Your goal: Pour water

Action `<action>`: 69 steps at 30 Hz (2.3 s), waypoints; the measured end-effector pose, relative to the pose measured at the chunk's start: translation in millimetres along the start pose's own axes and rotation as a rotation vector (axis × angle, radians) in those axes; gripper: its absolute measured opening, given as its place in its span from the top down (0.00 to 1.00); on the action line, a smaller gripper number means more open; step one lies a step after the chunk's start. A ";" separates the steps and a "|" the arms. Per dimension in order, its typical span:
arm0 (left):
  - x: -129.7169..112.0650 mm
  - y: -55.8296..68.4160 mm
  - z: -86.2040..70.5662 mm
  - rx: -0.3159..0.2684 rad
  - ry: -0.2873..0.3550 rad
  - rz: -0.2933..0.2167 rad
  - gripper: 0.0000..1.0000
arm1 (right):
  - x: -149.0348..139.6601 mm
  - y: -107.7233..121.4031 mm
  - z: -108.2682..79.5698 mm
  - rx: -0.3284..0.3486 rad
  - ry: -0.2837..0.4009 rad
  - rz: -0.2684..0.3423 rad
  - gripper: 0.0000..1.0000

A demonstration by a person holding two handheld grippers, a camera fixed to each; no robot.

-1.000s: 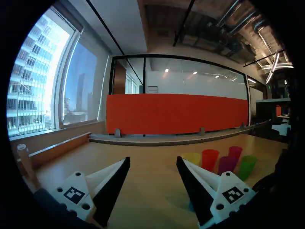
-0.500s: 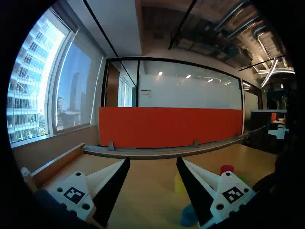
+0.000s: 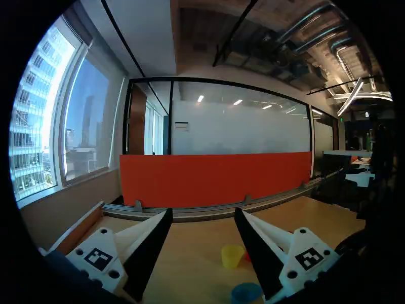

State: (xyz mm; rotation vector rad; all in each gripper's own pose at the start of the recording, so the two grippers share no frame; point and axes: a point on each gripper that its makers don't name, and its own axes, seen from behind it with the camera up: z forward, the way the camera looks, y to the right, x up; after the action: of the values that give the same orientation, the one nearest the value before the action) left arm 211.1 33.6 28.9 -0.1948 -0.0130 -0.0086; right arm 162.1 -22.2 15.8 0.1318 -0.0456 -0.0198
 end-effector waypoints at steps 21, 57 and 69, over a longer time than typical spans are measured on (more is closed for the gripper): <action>16.2 22.6 7.5 -0.169 -0.017 -0.054 0.10 | 15.8 -39.7 0.1 0.226 -0.003 0.026 0.01; -14.3 56.3 -12.4 -0.369 -0.110 0.013 0.10 | -5.3 -88.5 -16.2 0.491 -0.124 -0.078 0.01; -46.9 62.1 -14.2 -0.403 -0.181 0.039 0.10 | -28.0 -90.7 -21.2 0.527 -0.194 -0.128 0.01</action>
State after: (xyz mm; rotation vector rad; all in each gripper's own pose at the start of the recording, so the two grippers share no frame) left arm 165.0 92.1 2.2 -0.5979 -0.1894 0.0455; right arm 133.6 -108.6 -18.4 0.6602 -0.2364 -0.1484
